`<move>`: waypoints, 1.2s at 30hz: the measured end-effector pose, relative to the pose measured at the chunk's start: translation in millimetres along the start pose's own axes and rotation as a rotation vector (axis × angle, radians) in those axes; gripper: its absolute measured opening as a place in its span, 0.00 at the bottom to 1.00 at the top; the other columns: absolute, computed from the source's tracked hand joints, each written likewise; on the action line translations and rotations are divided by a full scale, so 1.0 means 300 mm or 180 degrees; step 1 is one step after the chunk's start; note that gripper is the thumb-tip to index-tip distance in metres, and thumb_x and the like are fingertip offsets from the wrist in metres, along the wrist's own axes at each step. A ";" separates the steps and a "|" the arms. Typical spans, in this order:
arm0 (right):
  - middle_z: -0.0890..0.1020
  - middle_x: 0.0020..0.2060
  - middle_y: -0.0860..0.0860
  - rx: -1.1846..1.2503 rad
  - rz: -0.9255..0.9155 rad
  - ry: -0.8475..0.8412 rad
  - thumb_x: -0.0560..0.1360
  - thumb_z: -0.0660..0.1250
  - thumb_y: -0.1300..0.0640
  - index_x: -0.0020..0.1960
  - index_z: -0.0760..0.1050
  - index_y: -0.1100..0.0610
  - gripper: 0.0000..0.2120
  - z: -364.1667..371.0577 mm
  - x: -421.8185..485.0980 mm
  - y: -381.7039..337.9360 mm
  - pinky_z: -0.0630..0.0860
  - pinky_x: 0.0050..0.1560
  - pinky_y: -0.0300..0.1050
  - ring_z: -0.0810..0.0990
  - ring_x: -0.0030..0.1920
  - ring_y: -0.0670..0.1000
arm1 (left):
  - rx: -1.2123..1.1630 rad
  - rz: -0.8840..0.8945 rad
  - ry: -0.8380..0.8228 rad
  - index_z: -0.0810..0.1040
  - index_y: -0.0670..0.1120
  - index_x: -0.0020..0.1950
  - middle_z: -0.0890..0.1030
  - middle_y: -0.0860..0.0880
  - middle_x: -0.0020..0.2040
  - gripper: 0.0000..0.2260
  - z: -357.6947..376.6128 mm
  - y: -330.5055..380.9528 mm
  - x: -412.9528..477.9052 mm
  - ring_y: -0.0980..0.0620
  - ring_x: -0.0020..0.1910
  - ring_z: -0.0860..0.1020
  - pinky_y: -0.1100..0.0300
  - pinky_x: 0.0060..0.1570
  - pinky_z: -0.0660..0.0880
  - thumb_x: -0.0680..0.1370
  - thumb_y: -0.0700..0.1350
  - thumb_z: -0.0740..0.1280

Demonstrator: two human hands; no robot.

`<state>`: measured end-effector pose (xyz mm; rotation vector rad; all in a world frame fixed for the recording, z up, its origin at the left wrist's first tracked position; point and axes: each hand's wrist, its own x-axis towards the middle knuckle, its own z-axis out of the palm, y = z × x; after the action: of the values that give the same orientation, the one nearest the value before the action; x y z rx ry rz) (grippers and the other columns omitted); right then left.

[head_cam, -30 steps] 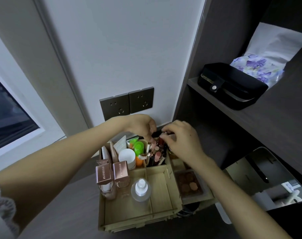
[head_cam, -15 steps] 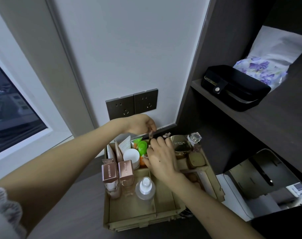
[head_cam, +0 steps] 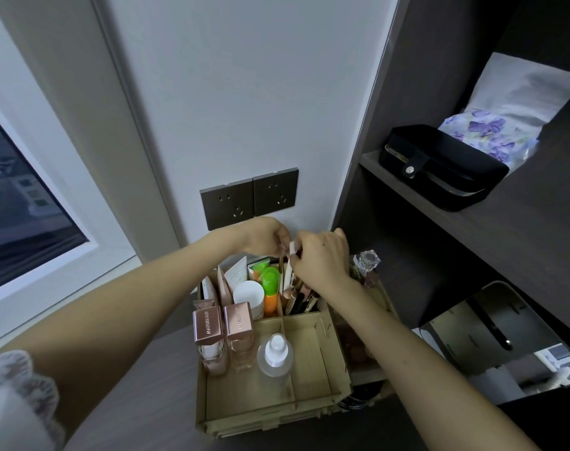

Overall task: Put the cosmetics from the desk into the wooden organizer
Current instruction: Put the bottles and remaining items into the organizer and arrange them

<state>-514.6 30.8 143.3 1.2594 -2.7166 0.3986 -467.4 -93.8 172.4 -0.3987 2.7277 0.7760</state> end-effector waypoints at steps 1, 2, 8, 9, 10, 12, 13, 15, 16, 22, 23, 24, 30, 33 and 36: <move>0.82 0.40 0.52 0.0001 0.0050 -0.0127 0.74 0.65 0.52 0.47 0.77 0.54 0.06 -0.003 0.010 -0.001 0.66 0.55 0.47 0.78 0.45 0.53 | 0.0035 -0.0009 0.0021 0.79 0.43 0.58 0.81 0.46 0.56 0.12 0.002 0.000 0.001 0.49 0.53 0.77 0.61 0.54 0.69 0.75 0.38 0.65; 0.82 0.41 0.52 -0.0018 0.0100 -0.0262 0.74 0.66 0.51 0.47 0.78 0.54 0.07 -0.006 0.020 -0.003 0.66 0.55 0.47 0.79 0.46 0.53 | 0.0056 -0.0017 0.0022 0.79 0.44 0.58 0.81 0.46 0.54 0.12 0.004 -0.002 0.003 0.49 0.53 0.77 0.61 0.55 0.70 0.74 0.38 0.67; 0.81 0.46 0.52 -0.0949 -0.0209 -0.0713 0.74 0.64 0.48 0.48 0.78 0.55 0.11 -0.007 0.037 -0.027 0.63 0.60 0.50 0.76 0.53 0.54 | 0.0063 -0.0028 -0.0038 0.80 0.45 0.55 0.82 0.47 0.53 0.13 0.003 -0.002 -0.003 0.53 0.48 0.75 0.60 0.53 0.70 0.71 0.39 0.70; 0.81 0.47 0.52 -0.1047 -0.0279 -0.0730 0.74 0.64 0.49 0.48 0.78 0.55 0.10 -0.004 0.034 -0.029 0.63 0.60 0.50 0.75 0.54 0.54 | 0.0054 -0.0007 -0.0029 0.80 0.45 0.55 0.82 0.47 0.53 0.12 0.002 -0.004 -0.005 0.53 0.48 0.75 0.61 0.52 0.70 0.72 0.40 0.70; 0.80 0.47 0.52 -0.1051 -0.0305 -0.0728 0.74 0.64 0.50 0.48 0.78 0.55 0.10 -0.002 0.033 -0.027 0.63 0.60 0.50 0.74 0.54 0.54 | 0.0056 0.0007 -0.0024 0.80 0.44 0.55 0.82 0.46 0.53 0.12 0.002 -0.006 -0.007 0.53 0.48 0.75 0.61 0.52 0.69 0.72 0.40 0.70; 0.81 0.48 0.52 -0.0806 -0.0273 -0.0671 0.74 0.65 0.51 0.51 0.80 0.54 0.10 -0.004 0.031 -0.010 0.64 0.60 0.50 0.75 0.55 0.54 | 0.0094 0.0025 0.0003 0.80 0.44 0.56 0.82 0.46 0.54 0.12 0.004 -0.009 -0.008 0.52 0.48 0.75 0.61 0.52 0.70 0.73 0.41 0.69; 0.81 0.49 0.51 -0.0597 -0.0241 -0.0622 0.74 0.65 0.52 0.53 0.80 0.53 0.10 -0.009 0.030 0.001 0.65 0.59 0.50 0.75 0.55 0.54 | 0.0122 0.0031 0.0022 0.80 0.44 0.56 0.82 0.46 0.54 0.12 0.006 -0.011 -0.007 0.51 0.49 0.76 0.62 0.52 0.70 0.73 0.41 0.69; 0.82 0.50 0.50 -0.0079 -0.0172 -0.0522 0.75 0.66 0.53 0.53 0.81 0.50 0.09 -0.027 0.027 0.026 0.64 0.60 0.49 0.76 0.55 0.54 | 0.0170 0.0034 0.0057 0.79 0.44 0.57 0.82 0.46 0.55 0.12 0.010 -0.014 -0.005 0.49 0.52 0.77 0.62 0.51 0.69 0.74 0.41 0.69; 0.82 0.49 0.49 0.0188 -0.0119 -0.0465 0.75 0.66 0.53 0.53 0.81 0.50 0.08 -0.039 0.024 0.039 0.64 0.60 0.49 0.76 0.55 0.53 | 0.0181 0.0033 0.0094 0.79 0.44 0.58 0.81 0.46 0.56 0.13 0.010 -0.016 -0.005 0.49 0.53 0.77 0.62 0.52 0.69 0.74 0.41 0.68; 0.83 0.41 0.44 0.0860 0.0230 -0.0252 0.73 0.69 0.52 0.46 0.81 0.49 0.04 -0.089 -0.067 0.133 0.70 0.63 0.52 0.79 0.47 0.46 | 0.0257 0.0356 0.0268 0.80 0.47 0.53 0.78 0.52 0.47 0.13 -0.016 -0.012 -0.034 0.52 0.50 0.76 0.65 0.39 0.66 0.70 0.47 0.73; 0.83 0.41 0.44 0.0859 0.0241 -0.0321 0.72 0.70 0.51 0.46 0.81 0.49 0.04 -0.089 -0.093 0.141 0.71 0.62 0.51 0.79 0.45 0.45 | 0.0443 0.0447 0.0206 0.80 0.48 0.51 0.77 0.54 0.45 0.14 -0.014 -0.007 -0.044 0.53 0.48 0.76 0.66 0.37 0.65 0.69 0.50 0.74; 0.83 0.40 0.44 0.0831 0.0251 -0.0399 0.72 0.71 0.50 0.47 0.81 0.49 0.05 -0.085 -0.118 0.145 0.72 0.61 0.50 0.79 0.44 0.44 | 0.0730 0.0530 0.0174 0.81 0.49 0.50 0.77 0.54 0.44 0.15 -0.007 -0.002 -0.052 0.53 0.46 0.74 0.64 0.37 0.65 0.67 0.53 0.74; 0.84 0.43 0.47 0.0357 0.0177 -0.0535 0.72 0.69 0.45 0.50 0.82 0.49 0.11 -0.032 -0.186 0.127 0.71 0.61 0.48 0.79 0.48 0.48 | 0.1898 0.0822 0.0390 0.82 0.54 0.48 0.77 0.53 0.49 0.14 0.053 0.010 -0.051 0.51 0.50 0.72 0.60 0.46 0.62 0.69 0.61 0.69; 0.83 0.42 0.48 0.0290 0.0187 -0.0529 0.72 0.68 0.44 0.49 0.82 0.49 0.11 -0.020 -0.178 0.120 0.69 0.63 0.49 0.78 0.48 0.49 | 0.1870 0.0888 0.0599 0.82 0.56 0.49 0.78 0.53 0.50 0.11 0.057 0.016 -0.043 0.50 0.54 0.73 0.60 0.46 0.60 0.72 0.58 0.67; 0.83 0.38 0.48 0.0326 0.0223 -0.0499 0.72 0.68 0.44 0.45 0.83 0.50 0.11 -0.011 -0.171 0.119 0.69 0.62 0.51 0.79 0.45 0.49 | 0.1897 0.0876 0.0601 0.81 0.57 0.51 0.77 0.53 0.51 0.10 0.064 0.024 -0.038 0.50 0.55 0.73 0.59 0.47 0.60 0.73 0.57 0.66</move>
<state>-508.6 91.3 128.7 1.2736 -2.9129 0.4712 -455.6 -75.4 163.9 0.0397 3.0464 -0.0515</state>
